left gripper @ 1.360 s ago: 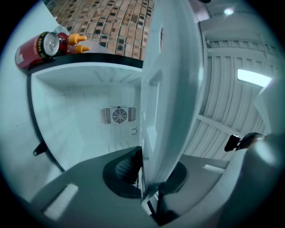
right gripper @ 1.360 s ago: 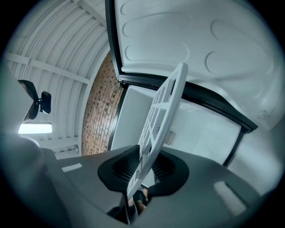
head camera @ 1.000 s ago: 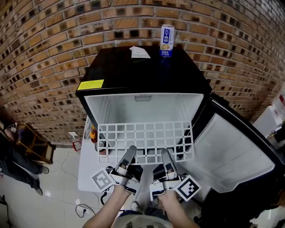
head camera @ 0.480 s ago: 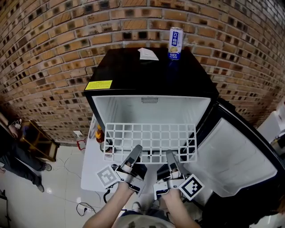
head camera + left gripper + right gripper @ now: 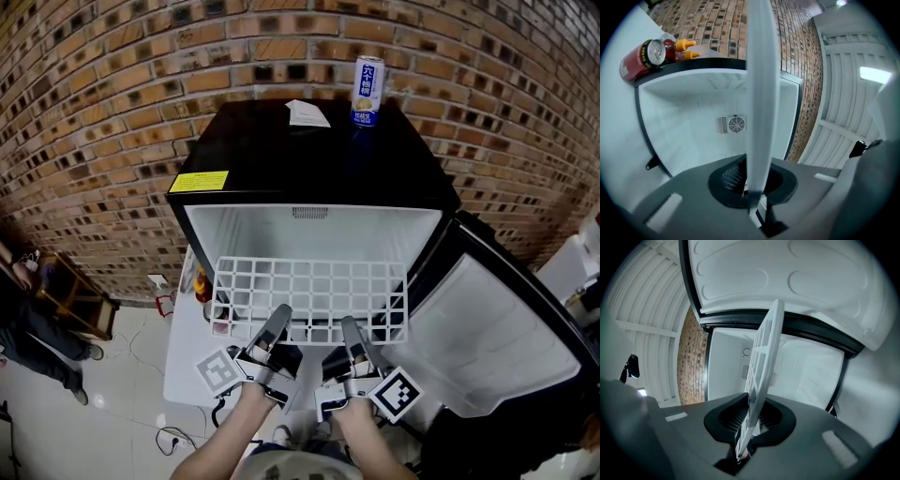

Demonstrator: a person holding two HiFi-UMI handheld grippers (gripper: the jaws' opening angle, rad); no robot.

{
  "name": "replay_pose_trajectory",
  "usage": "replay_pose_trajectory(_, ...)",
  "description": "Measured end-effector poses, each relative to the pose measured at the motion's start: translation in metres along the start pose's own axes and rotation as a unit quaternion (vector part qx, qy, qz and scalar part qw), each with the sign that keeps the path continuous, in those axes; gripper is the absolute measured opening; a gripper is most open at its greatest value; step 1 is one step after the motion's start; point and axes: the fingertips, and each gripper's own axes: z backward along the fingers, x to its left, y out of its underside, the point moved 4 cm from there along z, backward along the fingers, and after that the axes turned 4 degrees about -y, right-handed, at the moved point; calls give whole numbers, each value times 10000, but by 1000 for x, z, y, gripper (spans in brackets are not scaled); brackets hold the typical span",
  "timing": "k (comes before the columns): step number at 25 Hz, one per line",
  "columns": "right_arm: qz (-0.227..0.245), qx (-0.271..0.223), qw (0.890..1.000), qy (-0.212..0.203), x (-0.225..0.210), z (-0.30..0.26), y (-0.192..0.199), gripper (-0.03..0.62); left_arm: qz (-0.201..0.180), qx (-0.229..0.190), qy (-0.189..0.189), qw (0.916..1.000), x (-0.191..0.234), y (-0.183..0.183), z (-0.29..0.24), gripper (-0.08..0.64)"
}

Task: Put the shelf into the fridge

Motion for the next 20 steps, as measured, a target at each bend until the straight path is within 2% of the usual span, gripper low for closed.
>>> replay_pose_trajectory(10, -467, -44, 9989, 22, 4, 1, 0, 31, 109, -84, -64, 9999, -4, 2, 0, 23)
replay_pose_trajectory(20, -672, -56, 9976, 136, 4, 0, -1, 31, 86, -87, -145, 9998, -5, 1, 0, 23)
